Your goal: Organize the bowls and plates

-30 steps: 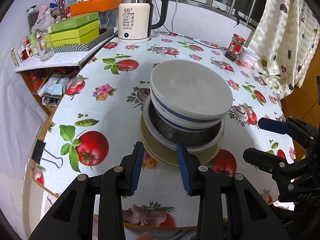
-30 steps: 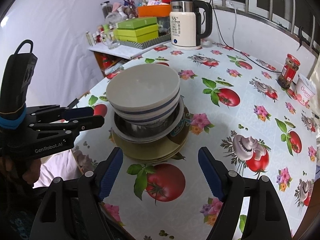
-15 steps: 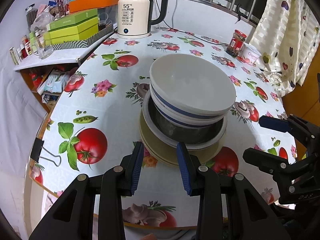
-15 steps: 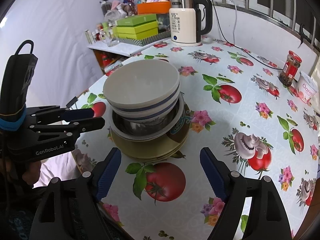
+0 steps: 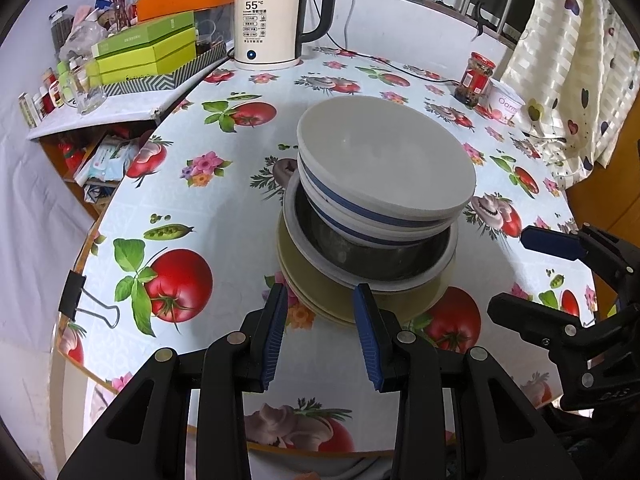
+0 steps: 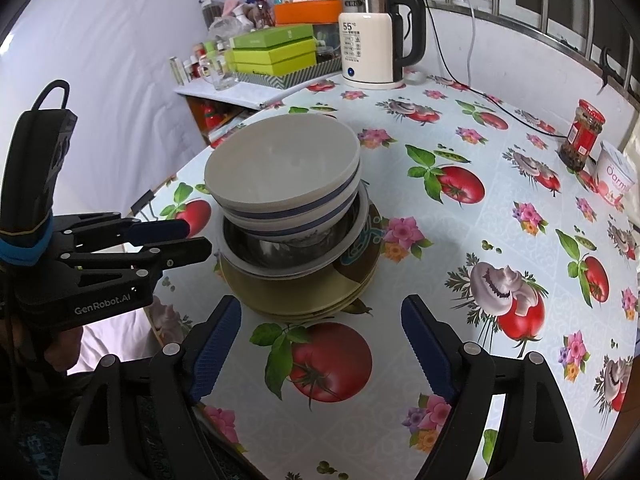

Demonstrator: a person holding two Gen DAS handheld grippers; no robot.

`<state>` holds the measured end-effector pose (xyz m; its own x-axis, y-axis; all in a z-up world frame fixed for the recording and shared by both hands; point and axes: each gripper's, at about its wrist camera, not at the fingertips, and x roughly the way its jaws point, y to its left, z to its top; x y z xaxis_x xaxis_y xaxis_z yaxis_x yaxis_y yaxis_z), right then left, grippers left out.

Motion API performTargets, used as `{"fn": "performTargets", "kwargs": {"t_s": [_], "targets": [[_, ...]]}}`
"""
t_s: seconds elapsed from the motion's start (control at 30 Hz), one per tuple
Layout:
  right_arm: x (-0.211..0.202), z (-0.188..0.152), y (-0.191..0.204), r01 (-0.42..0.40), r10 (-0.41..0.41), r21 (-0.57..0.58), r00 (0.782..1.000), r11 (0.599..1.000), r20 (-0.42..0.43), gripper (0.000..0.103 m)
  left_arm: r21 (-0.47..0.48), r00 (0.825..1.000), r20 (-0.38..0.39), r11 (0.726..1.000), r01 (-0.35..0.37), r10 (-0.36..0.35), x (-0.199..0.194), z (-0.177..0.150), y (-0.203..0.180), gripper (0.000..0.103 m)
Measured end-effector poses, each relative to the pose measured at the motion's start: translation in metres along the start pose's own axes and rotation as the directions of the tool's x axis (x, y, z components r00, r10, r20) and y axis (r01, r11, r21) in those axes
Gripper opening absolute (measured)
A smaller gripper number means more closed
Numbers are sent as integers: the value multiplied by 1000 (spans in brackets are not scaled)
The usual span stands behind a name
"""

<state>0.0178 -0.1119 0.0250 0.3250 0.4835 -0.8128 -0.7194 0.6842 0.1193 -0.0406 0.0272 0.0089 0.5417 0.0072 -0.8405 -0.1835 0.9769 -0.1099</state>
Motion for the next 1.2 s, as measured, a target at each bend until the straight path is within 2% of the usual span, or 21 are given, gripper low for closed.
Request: {"fn": "performTargets", "kwargs": {"t_s": [1.2], "targets": [[0,-1,0,-2,2,4,1000,1000,-4,84,1,1000,-22,1000,0,0,4,-2,-1,36]]}}
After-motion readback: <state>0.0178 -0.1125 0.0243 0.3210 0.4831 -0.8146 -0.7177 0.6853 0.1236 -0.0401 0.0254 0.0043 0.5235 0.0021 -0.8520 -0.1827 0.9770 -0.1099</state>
